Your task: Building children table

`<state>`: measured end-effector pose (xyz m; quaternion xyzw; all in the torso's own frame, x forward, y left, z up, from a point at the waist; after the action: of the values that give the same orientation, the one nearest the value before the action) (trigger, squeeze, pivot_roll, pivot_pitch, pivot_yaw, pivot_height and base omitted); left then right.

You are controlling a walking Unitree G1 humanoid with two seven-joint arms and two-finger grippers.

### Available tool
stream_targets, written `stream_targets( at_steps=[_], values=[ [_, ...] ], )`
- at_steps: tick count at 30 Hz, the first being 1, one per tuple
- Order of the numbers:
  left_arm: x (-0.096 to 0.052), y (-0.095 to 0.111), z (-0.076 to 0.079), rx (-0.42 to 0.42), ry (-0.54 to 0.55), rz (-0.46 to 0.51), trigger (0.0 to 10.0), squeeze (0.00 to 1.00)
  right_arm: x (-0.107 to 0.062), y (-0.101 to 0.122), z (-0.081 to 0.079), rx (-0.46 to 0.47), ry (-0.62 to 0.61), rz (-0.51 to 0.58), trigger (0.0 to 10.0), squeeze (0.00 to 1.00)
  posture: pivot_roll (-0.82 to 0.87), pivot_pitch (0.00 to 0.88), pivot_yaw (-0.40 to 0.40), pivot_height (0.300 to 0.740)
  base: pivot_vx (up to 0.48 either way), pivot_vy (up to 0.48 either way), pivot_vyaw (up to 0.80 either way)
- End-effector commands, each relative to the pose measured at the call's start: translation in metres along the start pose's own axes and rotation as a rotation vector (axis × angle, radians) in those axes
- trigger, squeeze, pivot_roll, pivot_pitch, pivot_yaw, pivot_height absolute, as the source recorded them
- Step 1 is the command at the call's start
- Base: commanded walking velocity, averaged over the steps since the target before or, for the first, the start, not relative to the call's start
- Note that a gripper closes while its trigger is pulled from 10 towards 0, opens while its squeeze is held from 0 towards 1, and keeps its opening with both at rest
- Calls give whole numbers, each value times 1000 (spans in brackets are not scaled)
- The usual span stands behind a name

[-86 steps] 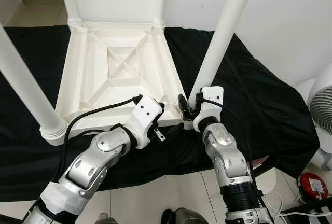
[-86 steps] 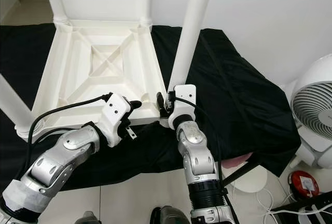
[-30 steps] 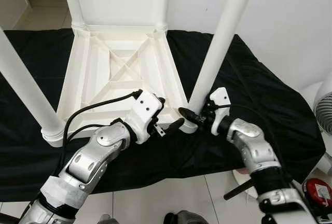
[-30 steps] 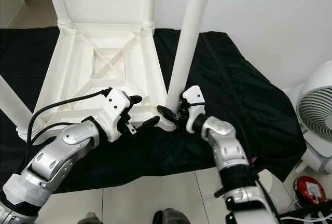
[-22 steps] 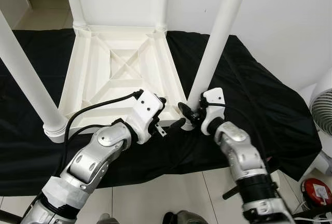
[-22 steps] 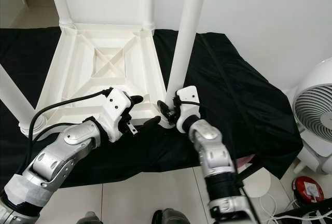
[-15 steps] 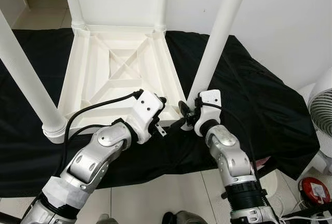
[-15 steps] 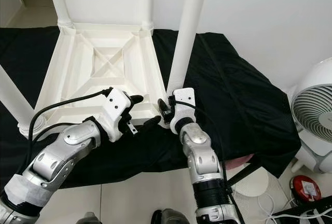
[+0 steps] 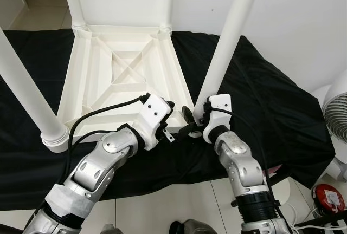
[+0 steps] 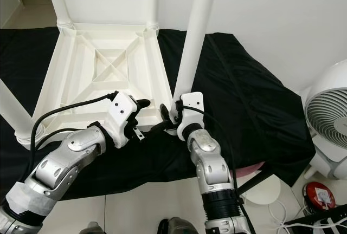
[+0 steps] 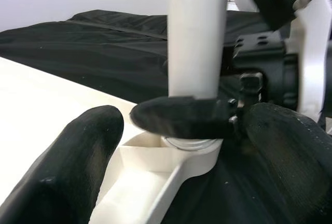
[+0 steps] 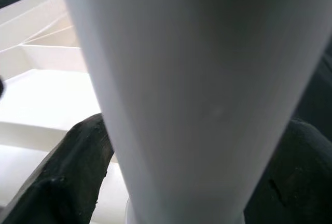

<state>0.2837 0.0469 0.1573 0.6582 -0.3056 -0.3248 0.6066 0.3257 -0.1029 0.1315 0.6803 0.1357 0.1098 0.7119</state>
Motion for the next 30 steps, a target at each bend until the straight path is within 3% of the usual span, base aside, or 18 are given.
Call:
stream_targets(
  at_steps=[1,4,6,7,12,24,25,26,27,28,30],
  values=[
    [0,-1,8,12,-102,-10,10000,0,-4,2,8,11,28,14,10000,1000,45,0,-97,740,0,0,0],
    [-1,-2,9,12,-105,-12,10000,0,-9,3,16,-13,125,27,10000,1000,48,0,-96,740,0,0,0],
    [-1,-2,9,12,-105,-12,10000,0,-9,3,16,-13,125,27,10000,1000,48,0,-96,740,0,0,0],
    [-1,-2,9,14,-107,-14,10000,0,-12,2,20,-22,186,22,10000,0,49,0,-92,740,0,0,0],
    [-2,-5,9,14,-124,-25,10000,0,-16,0,31,-109,389,-3,10000,0,54,0,-93,740,0,0,0],
    [-7,-26,13,75,-154,-111,10000,0,-3,-15,28,-193,543,-23,10000,0,88,0,-92,740,0,0,0],
    [-7,-28,11,72,-147,-114,10000,0,-1,-15,26,-189,549,-22,5373,0,105,0,-99,740,0,0,0],
    [-7,-28,11,72,-147,-114,10000,0,-1,-15,26,-189,549,-22,5373,0,105,0,-99,740,0,0,0],
    [-7,-28,10,72,-139,-114,10000,0,1,-16,24,-188,555,-18,4471,0,113,0,-102,740,0,0,0],
    [-7,-29,8,69,-129,-113,10000,0,2,-16,24,-182,562,-14,2863,0,113,0,-102,740,0,0,0],
    [-7,-29,8,69,-129,-113,10000,0,2,-16,24,-182,562,-14,2863,0,113,0,-102,740,0,0,0]
  ],
)
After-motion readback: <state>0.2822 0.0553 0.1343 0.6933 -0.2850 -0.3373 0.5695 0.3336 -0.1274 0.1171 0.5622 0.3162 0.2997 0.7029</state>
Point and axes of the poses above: a point about 5 cm out from each wrist's last joint towards the gripper, its own x axis pointing out of the wrist towards the gripper, its own y axis along the axis of the wrist's last joint, z = x × y, the point moved 3 cm from there along x, pointing out of the wrist towards the gripper, and after that the axes turned 5 degrees about -x, right-handed, at the moved point
